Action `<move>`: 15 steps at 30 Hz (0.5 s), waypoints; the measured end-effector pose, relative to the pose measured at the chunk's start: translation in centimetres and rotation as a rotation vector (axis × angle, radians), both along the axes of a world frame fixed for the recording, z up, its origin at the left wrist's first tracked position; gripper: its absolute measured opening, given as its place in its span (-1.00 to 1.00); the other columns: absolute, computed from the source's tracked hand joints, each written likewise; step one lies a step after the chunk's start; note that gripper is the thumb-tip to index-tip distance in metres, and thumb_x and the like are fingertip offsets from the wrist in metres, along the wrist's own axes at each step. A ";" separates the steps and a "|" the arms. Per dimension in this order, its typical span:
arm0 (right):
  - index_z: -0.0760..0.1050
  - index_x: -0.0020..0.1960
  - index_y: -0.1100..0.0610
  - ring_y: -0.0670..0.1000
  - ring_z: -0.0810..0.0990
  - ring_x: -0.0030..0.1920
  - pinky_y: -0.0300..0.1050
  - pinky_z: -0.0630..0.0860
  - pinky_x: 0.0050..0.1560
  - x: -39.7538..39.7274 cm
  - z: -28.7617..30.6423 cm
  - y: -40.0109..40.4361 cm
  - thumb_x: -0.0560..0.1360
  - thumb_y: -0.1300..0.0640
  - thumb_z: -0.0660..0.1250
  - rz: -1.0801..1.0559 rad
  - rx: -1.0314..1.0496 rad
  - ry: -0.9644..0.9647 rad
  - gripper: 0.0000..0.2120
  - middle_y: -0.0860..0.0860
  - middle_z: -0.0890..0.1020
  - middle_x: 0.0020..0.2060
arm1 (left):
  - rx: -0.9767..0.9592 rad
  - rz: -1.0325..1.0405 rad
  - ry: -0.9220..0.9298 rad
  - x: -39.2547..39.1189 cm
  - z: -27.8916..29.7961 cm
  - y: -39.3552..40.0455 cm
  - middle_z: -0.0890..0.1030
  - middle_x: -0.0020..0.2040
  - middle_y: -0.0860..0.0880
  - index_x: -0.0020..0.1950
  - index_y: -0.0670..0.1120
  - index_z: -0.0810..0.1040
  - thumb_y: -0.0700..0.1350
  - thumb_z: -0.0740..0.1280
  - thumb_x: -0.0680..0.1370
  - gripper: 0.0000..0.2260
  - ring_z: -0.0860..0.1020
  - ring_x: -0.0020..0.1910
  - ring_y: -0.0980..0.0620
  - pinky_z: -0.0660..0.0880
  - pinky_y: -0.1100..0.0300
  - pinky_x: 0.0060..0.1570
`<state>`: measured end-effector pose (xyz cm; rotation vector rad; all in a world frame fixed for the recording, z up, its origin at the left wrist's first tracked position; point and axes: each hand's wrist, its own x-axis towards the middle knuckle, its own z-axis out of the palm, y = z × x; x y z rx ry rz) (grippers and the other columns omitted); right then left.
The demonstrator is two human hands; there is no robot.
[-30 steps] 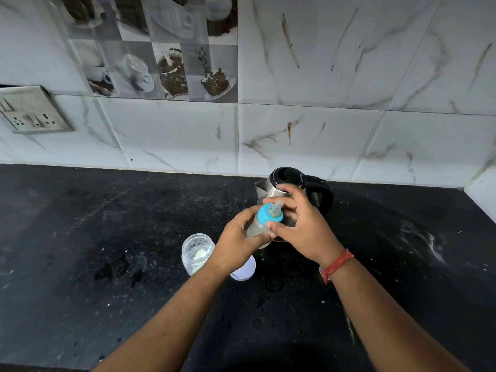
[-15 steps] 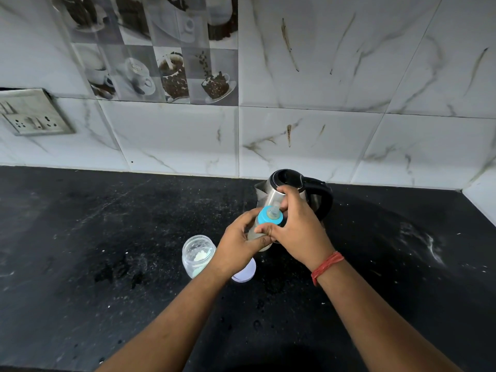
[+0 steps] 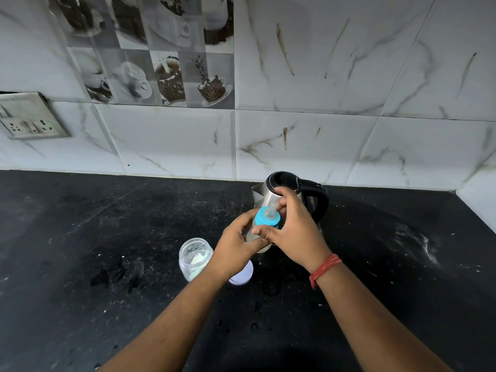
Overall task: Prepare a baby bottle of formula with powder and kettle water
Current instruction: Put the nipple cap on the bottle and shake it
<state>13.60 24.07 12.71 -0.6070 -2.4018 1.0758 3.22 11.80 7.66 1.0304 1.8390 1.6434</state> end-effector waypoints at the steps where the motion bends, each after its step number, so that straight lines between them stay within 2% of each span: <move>1: 0.26 0.49 -0.05 -0.14 0.49 0.25 -0.18 0.48 0.31 0.2 0.0 0.3 0.33 -0.02 0.63 0.051 -0.076 0.029 -0.14 -0.19 0.49 0.19 | 0.002 0.003 -0.004 0.0 0.1 0.0 0.64 0.28 0.10 0.42 0.04 0.53 -0.14 0.54 0.52 -0.52 0.61 0.26 0.10 0.55 0.10 0.29; 3: 0.24 0.48 -0.10 -0.15 0.49 0.36 -0.12 0.41 0.45 0.7 -0.3 0.9 0.41 0.17 0.58 0.161 -0.185 0.088 -0.22 -0.19 0.54 0.31 | 0.006 0.017 -0.021 -0.2 0.2 -0.1 0.65 0.27 0.08 0.42 0.02 0.53 -0.15 0.54 0.51 -0.51 0.62 0.25 0.10 0.55 0.13 0.29; 5: 0.25 0.46 -0.13 -0.14 0.52 0.35 -0.09 0.40 0.46 1.0 -0.4 1.3 0.44 0.29 0.51 0.194 -0.210 0.113 -0.26 -0.17 0.60 0.26 | 0.017 0.023 -0.036 -0.2 0.2 -0.1 0.66 0.26 0.06 0.41 0.00 0.53 -0.17 0.55 0.50 -0.50 0.62 0.24 0.09 0.55 0.15 0.28; 7: 0.30 0.43 -0.11 -0.13 0.57 0.24 -0.08 0.49 0.37 0.7 -0.6 1.0 0.40 0.23 0.56 0.124 -0.158 0.108 -0.27 -0.18 0.59 0.14 | 0.015 0.013 -0.029 0.0 0.3 -0.1 0.65 0.26 0.07 0.41 0.01 0.53 -0.18 0.55 0.50 -0.51 0.62 0.24 0.11 0.55 0.19 0.26; 10: 0.34 0.42 -0.07 -0.07 0.51 0.12 -0.09 0.54 0.23 0.1 -0.8 0.3 0.29 -0.02 0.65 0.001 -0.030 0.077 -0.20 -0.15 0.47 0.03 | 0.016 -0.008 -0.039 0.4 0.3 -0.1 0.66 0.25 0.08 0.40 0.03 0.54 -0.18 0.53 0.52 -0.53 0.62 0.24 0.10 0.57 0.19 0.23; 12: 0.30 0.44 -0.11 -0.09 0.48 0.22 -0.15 0.49 0.28 0.2 -0.7 0.4 0.30 -0.03 0.65 0.025 -0.064 0.067 -0.18 -0.19 0.47 0.13 | 0.026 -0.009 -0.044 0.6 0.4 -0.1 0.66 0.25 0.07 0.40 0.03 0.54 -0.18 0.53 0.52 -0.54 0.62 0.24 0.09 0.57 0.21 0.22; 15: 0.27 0.44 -0.17 -0.14 0.47 0.39 -0.12 0.39 0.44 1.1 -0.2 1.4 0.43 0.22 0.55 0.200 -0.224 0.093 -0.27 -0.18 0.53 0.33 | 0.042 0.009 -0.063 0.5 0.6 0.0 0.67 0.23 0.05 0.39 -0.02 0.54 -0.22 0.53 0.51 -0.53 0.63 0.21 0.12 0.54 0.30 0.18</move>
